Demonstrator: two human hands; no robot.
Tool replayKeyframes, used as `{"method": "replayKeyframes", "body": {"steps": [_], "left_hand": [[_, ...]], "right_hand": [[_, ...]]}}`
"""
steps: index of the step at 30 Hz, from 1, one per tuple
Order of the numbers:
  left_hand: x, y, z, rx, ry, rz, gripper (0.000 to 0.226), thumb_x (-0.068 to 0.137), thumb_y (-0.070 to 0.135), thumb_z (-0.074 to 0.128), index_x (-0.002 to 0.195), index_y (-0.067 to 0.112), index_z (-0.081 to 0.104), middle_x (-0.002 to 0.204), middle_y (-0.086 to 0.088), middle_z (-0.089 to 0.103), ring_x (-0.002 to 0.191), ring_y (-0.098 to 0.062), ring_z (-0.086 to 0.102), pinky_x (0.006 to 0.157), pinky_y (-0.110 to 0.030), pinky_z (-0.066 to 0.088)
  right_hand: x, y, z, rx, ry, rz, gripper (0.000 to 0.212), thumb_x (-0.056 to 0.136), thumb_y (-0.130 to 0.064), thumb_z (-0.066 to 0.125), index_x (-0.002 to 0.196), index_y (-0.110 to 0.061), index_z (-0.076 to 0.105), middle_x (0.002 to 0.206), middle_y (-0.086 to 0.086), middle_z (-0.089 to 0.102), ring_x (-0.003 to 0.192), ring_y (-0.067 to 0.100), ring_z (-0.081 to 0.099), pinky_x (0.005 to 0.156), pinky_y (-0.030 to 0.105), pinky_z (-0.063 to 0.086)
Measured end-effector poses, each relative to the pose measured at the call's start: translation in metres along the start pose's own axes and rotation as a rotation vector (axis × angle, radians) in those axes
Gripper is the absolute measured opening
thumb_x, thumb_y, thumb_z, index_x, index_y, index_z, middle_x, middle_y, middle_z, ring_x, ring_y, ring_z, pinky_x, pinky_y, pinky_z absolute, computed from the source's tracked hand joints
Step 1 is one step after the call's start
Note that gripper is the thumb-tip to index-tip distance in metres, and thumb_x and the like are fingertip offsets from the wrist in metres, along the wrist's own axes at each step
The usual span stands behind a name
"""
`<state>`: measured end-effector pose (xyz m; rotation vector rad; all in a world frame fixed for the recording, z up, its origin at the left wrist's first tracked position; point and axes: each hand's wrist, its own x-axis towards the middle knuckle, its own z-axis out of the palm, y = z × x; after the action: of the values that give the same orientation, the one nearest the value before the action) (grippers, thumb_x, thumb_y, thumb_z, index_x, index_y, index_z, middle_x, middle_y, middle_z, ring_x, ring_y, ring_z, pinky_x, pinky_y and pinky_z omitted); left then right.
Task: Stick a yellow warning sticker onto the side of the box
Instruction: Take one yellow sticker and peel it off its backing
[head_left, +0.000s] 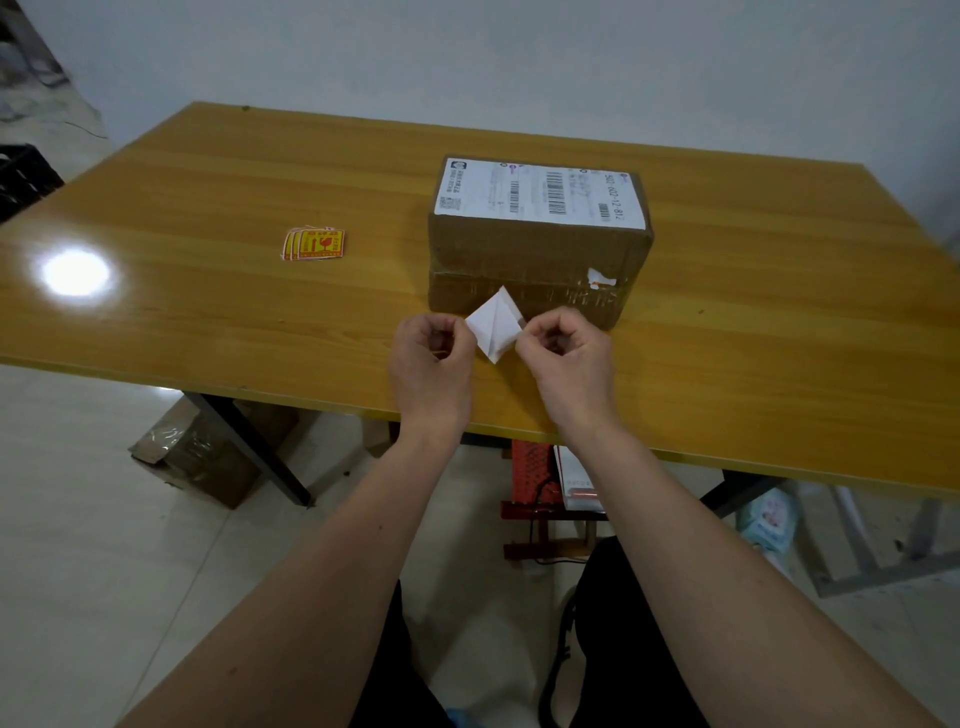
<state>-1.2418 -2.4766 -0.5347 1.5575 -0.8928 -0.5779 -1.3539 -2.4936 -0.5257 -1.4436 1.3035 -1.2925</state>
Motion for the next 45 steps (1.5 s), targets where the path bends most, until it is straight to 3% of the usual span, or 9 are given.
{"method": "replayKeyframes", "body": {"steps": [12,19,24,30,34,36,38,41,45], "left_hand": [[-0.001,0.019,-0.004,-0.073,0.013,-0.17,0.021,0.091,0.024,0.054,0.072,0.033,0.056,0.087,0.003,0.063,0.078,-0.011,0.057,0.081,-0.037,0.055],[-0.01,0.047,0.009,-0.094,-0.037,-0.094,0.017,0.091,0.02,0.055,0.076,0.026,0.061,0.085,0.003,0.063,0.079,-0.01,0.056,0.068,-0.021,0.044],[-0.01,0.049,0.023,-0.048,0.028,-0.094,0.016,0.091,0.026,0.054,0.089,0.018,0.067,0.104,-0.001,0.064,0.093,-0.012,0.06,0.075,-0.023,0.049],[-0.016,0.065,0.035,-0.088,0.031,-0.127,0.025,0.093,0.023,0.052,0.07,0.026,0.063,0.095,0.001,0.067,0.09,-0.012,0.061,0.074,-0.028,0.053],[-0.021,0.074,0.041,-0.1,0.002,-0.111,0.016,0.093,0.023,0.054,0.082,0.022,0.066,0.102,-0.001,0.065,0.092,-0.012,0.06,0.071,-0.022,0.05],[-0.02,0.077,0.042,-0.087,-0.01,-0.084,0.012,0.092,0.023,0.055,0.088,0.019,0.066,0.107,-0.002,0.063,0.095,-0.012,0.058,0.072,-0.019,0.048],[-0.018,0.08,0.04,-0.058,-0.032,-0.034,0.012,0.091,0.023,0.056,0.09,0.019,0.067,0.108,-0.002,0.061,0.094,-0.01,0.057,0.077,-0.022,0.049],[-0.014,0.085,0.037,-0.032,-0.073,0.029,0.012,0.091,0.025,0.057,0.09,0.02,0.068,0.106,-0.001,0.06,0.09,-0.008,0.056,0.083,-0.029,0.052],[-0.01,0.094,0.032,-0.043,-0.118,0.141,0.009,0.09,0.023,0.059,0.085,0.026,0.065,0.104,-0.001,0.059,0.082,-0.002,0.053,0.076,-0.019,0.046]], "right_hand": [[0.001,-0.016,-0.011,0.078,0.055,0.16,0.018,0.073,-0.007,0.066,0.062,-0.018,0.056,0.07,0.001,0.053,0.068,0.014,0.045,0.063,0.027,0.039],[0.003,-0.032,-0.043,0.115,0.129,0.143,0.015,0.072,-0.004,0.063,0.065,-0.011,0.052,0.067,0.001,0.045,0.064,0.012,0.039,0.059,0.024,0.035],[0.007,-0.031,-0.072,0.106,0.216,0.163,0.023,0.074,-0.006,0.062,0.061,-0.017,0.047,0.065,0.0,0.044,0.062,0.012,0.038,0.055,0.023,0.034],[0.02,-0.026,-0.107,-0.129,0.341,0.092,0.021,0.079,-0.008,0.055,0.065,-0.016,0.042,0.072,0.001,0.046,0.065,0.015,0.04,0.058,0.03,0.034],[0.029,-0.021,-0.123,-0.572,0.203,0.137,0.006,0.086,-0.018,0.058,0.086,-0.013,0.055,0.096,0.005,0.054,0.079,0.02,0.049,0.064,0.03,0.036],[0.031,-0.02,-0.126,-0.629,0.134,0.181,0.017,0.087,-0.022,0.061,0.102,-0.013,0.058,0.095,0.001,0.054,0.082,0.018,0.05,0.069,0.03,0.037],[0.032,-0.027,-0.123,-0.569,0.11,0.179,0.018,0.088,-0.024,0.061,0.102,-0.013,0.059,0.087,-0.002,0.054,0.083,0.017,0.051,0.071,0.031,0.04],[0.031,-0.042,-0.115,-0.301,0.002,0.233,0.025,0.091,-0.026,0.056,0.072,-0.012,0.062,0.069,0.0,0.056,0.07,0.019,0.053,0.063,0.03,0.041],[0.029,-0.061,-0.102,0.12,-0.254,0.599,0.051,0.093,-0.047,0.048,0.071,-0.006,0.068,0.057,0.002,0.052,0.05,0.013,0.044,0.041,0.022,0.033]]}}
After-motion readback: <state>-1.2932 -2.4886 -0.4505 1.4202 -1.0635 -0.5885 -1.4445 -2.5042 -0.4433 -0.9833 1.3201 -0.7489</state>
